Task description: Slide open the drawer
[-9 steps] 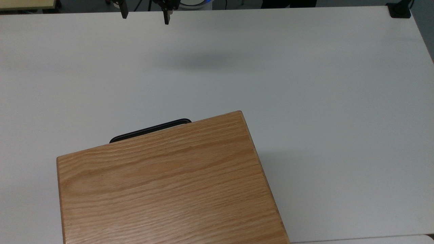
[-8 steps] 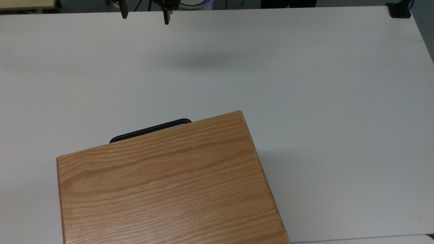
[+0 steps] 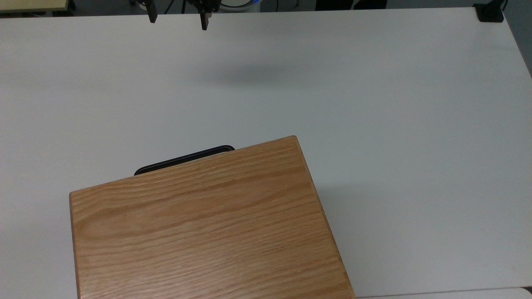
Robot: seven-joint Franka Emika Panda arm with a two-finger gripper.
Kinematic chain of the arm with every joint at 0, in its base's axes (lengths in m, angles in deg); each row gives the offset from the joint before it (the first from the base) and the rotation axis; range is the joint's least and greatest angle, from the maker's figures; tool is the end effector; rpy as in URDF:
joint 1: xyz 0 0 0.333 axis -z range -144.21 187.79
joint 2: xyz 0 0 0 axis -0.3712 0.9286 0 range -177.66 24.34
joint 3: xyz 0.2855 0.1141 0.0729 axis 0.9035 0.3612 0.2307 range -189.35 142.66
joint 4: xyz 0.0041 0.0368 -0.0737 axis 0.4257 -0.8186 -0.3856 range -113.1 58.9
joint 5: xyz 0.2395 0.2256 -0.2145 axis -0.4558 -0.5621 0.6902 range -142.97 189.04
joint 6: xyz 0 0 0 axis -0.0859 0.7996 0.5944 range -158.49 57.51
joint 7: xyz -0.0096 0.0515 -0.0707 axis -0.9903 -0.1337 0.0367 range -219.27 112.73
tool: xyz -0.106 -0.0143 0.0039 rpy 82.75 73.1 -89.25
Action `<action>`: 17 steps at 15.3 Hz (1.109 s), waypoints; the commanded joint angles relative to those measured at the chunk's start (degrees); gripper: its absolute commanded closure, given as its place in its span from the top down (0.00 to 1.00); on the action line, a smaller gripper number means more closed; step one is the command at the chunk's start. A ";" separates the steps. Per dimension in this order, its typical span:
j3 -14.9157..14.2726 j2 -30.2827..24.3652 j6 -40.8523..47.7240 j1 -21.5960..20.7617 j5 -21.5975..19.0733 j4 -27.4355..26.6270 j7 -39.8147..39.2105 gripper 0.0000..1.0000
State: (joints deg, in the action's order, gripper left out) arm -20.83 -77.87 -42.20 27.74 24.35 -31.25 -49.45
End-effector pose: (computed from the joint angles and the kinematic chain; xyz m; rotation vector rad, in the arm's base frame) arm 0.5607 -0.0356 0.6157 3.1081 -0.1935 0.1570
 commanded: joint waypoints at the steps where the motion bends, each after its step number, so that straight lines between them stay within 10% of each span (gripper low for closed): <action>1: -0.32 -0.37 1.41 -0.50 -0.18 -0.25 -0.48 1.00; 17: -0.32 -0.20 1.32 -0.41 -0.79 -0.16 -0.04 1.00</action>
State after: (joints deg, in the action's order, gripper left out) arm -20.83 -77.78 -42.20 27.74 24.34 -31.25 -49.45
